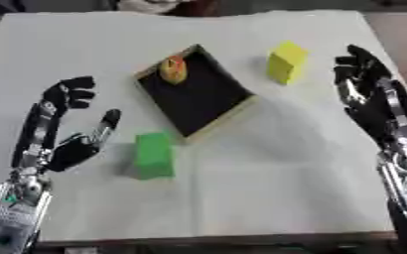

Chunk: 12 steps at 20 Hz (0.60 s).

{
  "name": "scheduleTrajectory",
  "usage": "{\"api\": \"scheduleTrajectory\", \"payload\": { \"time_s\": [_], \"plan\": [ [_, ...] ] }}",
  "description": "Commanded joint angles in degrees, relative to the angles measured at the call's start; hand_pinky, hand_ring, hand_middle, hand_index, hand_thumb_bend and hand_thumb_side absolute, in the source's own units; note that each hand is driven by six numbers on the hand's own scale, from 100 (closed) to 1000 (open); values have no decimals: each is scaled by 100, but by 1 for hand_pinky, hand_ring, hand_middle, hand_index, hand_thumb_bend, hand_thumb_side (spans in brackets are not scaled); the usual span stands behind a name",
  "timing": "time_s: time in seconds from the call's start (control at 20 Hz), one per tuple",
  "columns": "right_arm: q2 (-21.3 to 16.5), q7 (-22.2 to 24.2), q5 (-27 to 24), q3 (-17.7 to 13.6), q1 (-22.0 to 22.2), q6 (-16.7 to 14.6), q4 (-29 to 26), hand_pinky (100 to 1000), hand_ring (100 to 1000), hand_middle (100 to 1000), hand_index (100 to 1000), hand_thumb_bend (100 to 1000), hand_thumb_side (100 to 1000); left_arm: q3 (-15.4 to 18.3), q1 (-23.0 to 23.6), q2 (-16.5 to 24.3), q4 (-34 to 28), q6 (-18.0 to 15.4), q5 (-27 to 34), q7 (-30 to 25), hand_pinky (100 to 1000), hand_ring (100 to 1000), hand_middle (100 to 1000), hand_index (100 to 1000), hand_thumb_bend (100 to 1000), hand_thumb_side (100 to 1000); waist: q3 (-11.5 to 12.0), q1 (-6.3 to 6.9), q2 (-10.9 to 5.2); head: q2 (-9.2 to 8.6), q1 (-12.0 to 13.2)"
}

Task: Pick up objects on the table and place them in the box.

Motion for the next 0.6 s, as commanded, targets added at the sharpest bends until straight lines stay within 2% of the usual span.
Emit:
{"api": "scheduleTrajectory", "payload": {
  "time_s": [0.05, 0.3, 0.6],
  "plan": [
    [-60, 19, 32, -23, -53, -16, -103, 804, 830, 793, 939, 100, 602, 28, -59, 76, -116, -9, -13, -46, 723, 742, 737, 842, 466, 443, -4, 50, -99, 32, 19],
    [-63, 44, 31, -15, -58, -16, -99, 805, 830, 793, 940, 100, 604, -6, -89, 277, -168, -12, -41, -152, 726, 744, 741, 845, 477, 448, -9, 55, -101, 34, 24],
    [-77, 60, 36, -6, -64, -18, -95, 805, 830, 793, 940, 100, 604, -166, -207, 857, -311, 17, -81, -479, 734, 749, 748, 853, 497, 462, -38, 79, -105, 31, 26]
  ]
}}
